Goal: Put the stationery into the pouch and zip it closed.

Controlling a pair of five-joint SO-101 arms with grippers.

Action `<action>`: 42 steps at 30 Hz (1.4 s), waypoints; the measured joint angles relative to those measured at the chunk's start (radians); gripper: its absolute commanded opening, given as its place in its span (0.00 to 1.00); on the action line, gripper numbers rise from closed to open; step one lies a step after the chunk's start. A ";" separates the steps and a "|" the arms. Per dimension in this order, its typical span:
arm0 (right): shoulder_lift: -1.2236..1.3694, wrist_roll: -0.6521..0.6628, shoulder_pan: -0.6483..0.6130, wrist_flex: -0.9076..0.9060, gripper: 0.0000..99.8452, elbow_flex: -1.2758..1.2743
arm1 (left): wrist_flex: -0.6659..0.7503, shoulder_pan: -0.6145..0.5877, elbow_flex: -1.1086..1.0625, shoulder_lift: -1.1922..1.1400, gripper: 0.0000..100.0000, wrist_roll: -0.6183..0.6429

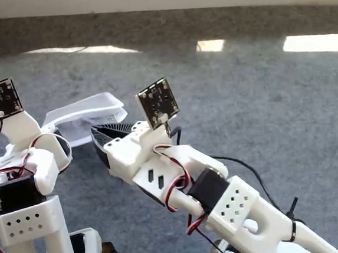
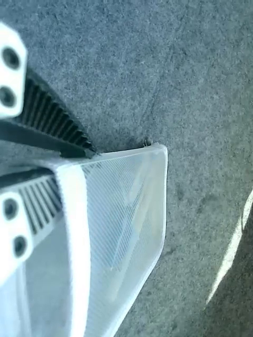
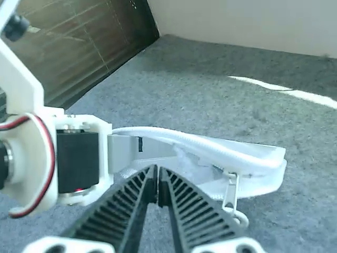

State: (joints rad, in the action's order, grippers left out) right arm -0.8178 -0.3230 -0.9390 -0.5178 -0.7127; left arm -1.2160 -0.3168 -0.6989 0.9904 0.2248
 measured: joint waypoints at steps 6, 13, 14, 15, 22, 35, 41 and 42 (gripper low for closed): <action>-0.015 0.000 0.037 -0.008 0.01 0.000 | 0.000 0.000 0.000 0.000 0.01 0.000; -0.015 -0.040 0.048 -0.181 0.14 0.038 | 0.000 0.000 0.000 0.000 0.01 0.000; -0.015 -0.074 0.048 -0.204 0.16 0.058 | 0.000 0.000 0.000 0.000 0.01 0.000; -0.015 -0.106 0.048 -0.226 0.17 0.078 | 0.000 0.000 0.000 0.000 0.01 0.000; 0.107 -0.198 0.048 -0.319 0.17 0.233 | 0.000 0.000 0.000 0.000 0.01 0.000; 0.381 -0.351 0.057 -0.319 0.17 0.387 | 0.000 0.000 -0.008 -0.002 0.01 0.000; 0.370 -0.397 0.068 -0.430 0.17 0.410 | 0.000 0.000 -0.009 -0.002 0.01 0.000; 0.358 -0.399 0.069 -0.450 0.17 0.416 | 0.000 0.000 -0.009 -0.002 0.01 0.000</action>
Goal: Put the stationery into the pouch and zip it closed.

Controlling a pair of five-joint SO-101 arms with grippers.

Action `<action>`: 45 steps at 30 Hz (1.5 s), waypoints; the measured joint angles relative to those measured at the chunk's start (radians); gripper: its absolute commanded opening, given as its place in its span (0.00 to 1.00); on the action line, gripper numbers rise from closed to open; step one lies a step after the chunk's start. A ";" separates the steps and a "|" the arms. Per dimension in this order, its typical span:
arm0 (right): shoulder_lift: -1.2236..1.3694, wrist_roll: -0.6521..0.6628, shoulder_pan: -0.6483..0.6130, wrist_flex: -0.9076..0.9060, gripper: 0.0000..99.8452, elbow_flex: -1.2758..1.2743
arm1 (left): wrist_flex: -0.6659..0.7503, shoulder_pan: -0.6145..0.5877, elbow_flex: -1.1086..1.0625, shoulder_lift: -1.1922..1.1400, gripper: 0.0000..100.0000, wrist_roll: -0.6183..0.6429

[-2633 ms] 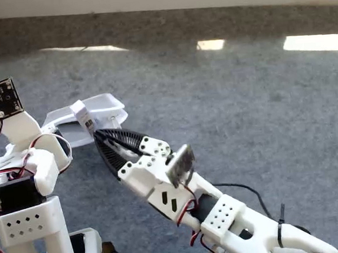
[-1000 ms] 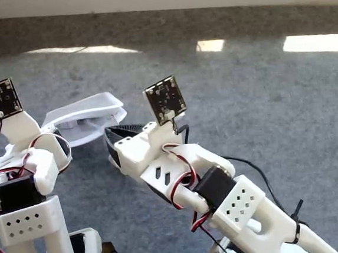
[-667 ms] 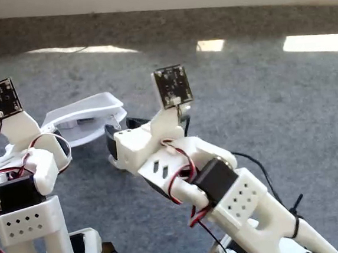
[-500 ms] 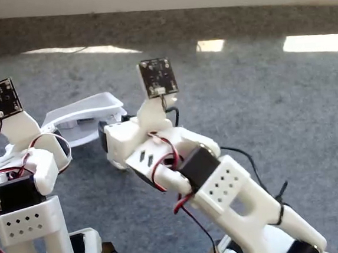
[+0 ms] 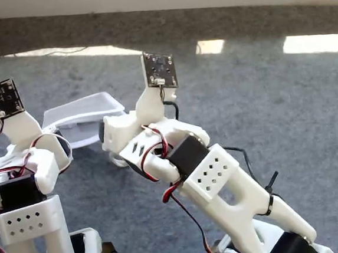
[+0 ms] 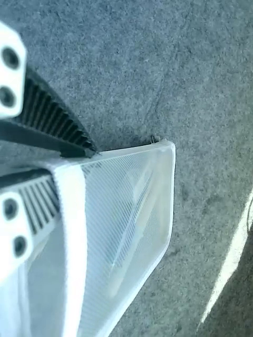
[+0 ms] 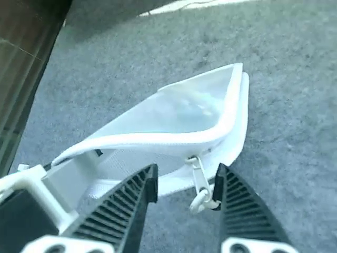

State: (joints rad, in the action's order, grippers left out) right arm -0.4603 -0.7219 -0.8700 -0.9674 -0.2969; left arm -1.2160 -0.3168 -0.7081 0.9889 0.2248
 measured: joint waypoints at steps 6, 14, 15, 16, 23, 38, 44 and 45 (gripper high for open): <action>-0.021 -0.005 0.003 -0.044 0.17 0.002 | 0.000 0.000 0.000 0.000 0.01 0.000; 0.041 -0.006 0.006 0.011 0.17 0.003 | 0.000 0.000 0.000 0.000 0.01 0.000; 0.048 -0.006 0.006 0.031 0.17 0.003 | 0.000 0.000 0.000 0.000 0.01 0.000; 0.052 -0.006 0.006 0.052 0.17 0.003 | 0.000 -0.002 0.000 0.000 0.01 0.000; 0.115 -0.066 0.008 0.110 0.17 0.009 | 0.000 -0.002 0.000 -0.002 0.01 0.000; 0.046 -0.071 -0.018 0.114 0.17 0.005 | 0.000 -0.002 0.000 -0.002 0.01 0.000; 0.155 -0.071 -0.018 0.115 0.17 0.005 | 0.000 -0.002 0.000 -0.002 0.01 0.000; 0.164 -0.071 -0.018 0.115 0.16 0.005 | 0.000 -0.002 0.000 -0.002 0.01 0.000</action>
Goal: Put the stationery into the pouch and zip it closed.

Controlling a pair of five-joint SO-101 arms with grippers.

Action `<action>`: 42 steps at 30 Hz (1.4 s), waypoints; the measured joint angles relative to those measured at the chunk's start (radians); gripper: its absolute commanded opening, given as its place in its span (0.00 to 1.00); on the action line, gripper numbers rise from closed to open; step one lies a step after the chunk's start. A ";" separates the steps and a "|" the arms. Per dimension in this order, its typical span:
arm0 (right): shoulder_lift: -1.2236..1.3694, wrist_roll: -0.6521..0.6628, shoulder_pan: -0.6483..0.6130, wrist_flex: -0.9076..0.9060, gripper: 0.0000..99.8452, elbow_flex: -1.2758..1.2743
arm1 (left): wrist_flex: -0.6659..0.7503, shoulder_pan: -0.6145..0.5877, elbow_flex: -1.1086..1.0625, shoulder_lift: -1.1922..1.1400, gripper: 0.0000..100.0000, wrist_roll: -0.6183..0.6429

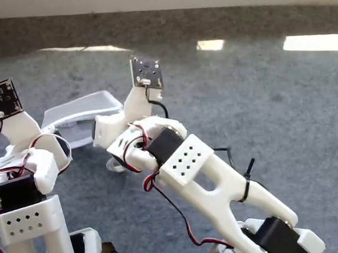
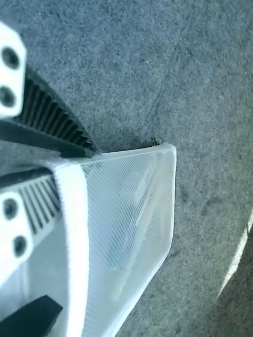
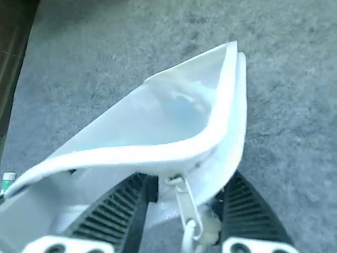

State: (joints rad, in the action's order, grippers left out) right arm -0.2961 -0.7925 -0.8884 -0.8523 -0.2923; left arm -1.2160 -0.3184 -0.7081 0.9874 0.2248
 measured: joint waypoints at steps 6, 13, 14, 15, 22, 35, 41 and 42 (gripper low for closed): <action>0.009 0.000 0.006 0.009 0.02 0.000 | 0.000 0.000 0.000 0.000 0.01 0.000; 0.009 -0.003 0.038 0.064 0.01 0.000 | 0.000 0.000 0.000 0.000 0.09 -0.089; 0.009 -0.003 0.038 0.066 0.01 0.000 | 0.000 0.000 0.000 0.000 0.13 -0.107; 0.009 -0.003 0.043 0.066 0.01 0.000 | 0.000 0.000 0.000 0.002 0.16 -0.123; 0.011 -0.005 0.063 0.066 0.01 0.000 | -0.058 0.002 0.052 0.002 0.21 -0.146; 0.011 -0.037 0.087 0.066 0.00 0.000 | -0.259 -0.252 0.405 0.003 0.23 -0.284; 0.011 -0.037 0.089 0.066 0.00 0.000 | -0.259 -0.548 0.411 -0.006 0.23 -0.405; 0.011 -0.037 0.089 0.066 0.00 0.000 | -0.258 -0.598 0.411 -0.029 0.23 -0.423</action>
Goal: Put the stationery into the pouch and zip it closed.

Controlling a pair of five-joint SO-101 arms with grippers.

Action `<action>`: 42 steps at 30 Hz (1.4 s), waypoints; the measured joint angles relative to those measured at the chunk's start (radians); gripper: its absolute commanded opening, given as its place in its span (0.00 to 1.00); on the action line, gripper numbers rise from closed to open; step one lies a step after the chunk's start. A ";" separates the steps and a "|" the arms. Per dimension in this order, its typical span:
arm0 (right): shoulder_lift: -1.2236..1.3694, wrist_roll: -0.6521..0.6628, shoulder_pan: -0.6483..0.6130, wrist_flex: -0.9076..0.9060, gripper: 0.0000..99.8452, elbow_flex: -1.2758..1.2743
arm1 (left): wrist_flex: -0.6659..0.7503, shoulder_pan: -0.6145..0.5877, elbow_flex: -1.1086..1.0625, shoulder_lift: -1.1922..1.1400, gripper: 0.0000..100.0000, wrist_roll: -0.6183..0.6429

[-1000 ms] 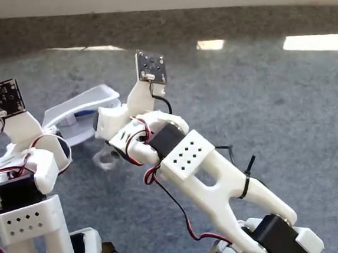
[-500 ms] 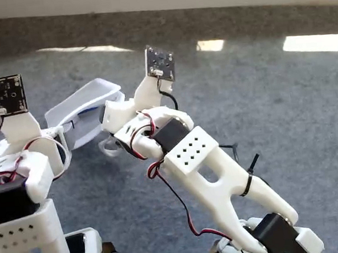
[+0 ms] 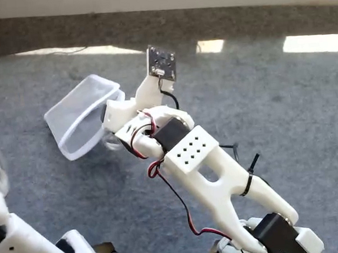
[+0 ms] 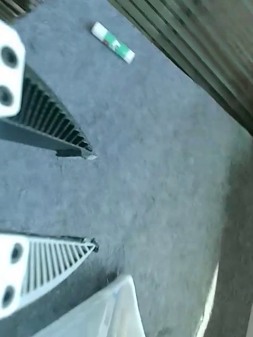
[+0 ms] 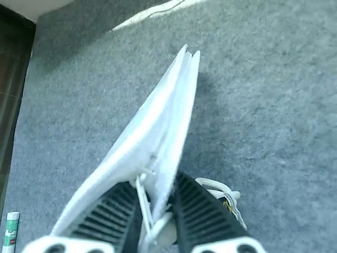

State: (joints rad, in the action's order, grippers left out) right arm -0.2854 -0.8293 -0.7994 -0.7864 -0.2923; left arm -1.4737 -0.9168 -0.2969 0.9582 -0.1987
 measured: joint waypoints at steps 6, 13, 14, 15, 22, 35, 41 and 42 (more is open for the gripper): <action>0.000 0.000 0.000 0.000 0.00 0.000 | 0.081 -0.212 0.000 -0.238 0.23 -0.054; 0.000 0.000 0.000 0.000 0.00 0.000 | 0.253 -0.356 0.089 -0.565 0.23 -0.060; 0.000 0.000 0.000 0.000 0.00 0.000 | 0.282 -0.377 0.109 -0.609 0.23 -0.060; 0.000 0.000 0.000 0.000 0.00 0.000 | 0.310 -0.399 0.132 -0.652 0.23 -0.069; 0.000 0.000 0.000 0.000 0.00 0.000 | 0.353 -0.423 0.305 -0.944 0.23 -0.219; 0.000 0.000 0.000 0.000 0.00 0.000 | 0.359 -0.423 0.661 -1.356 0.23 -0.313; 0.000 0.000 0.000 0.000 0.00 0.000 | 0.322 -0.374 0.666 -1.395 0.23 -0.313; 0.000 0.000 0.000 0.000 0.00 0.000 | 0.299 -0.351 0.666 -1.395 0.23 -0.313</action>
State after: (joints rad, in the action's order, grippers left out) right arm -0.2854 -0.8293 -0.7994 -0.7864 -0.2923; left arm -1.1745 -1.2681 0.3690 -0.4365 -0.5117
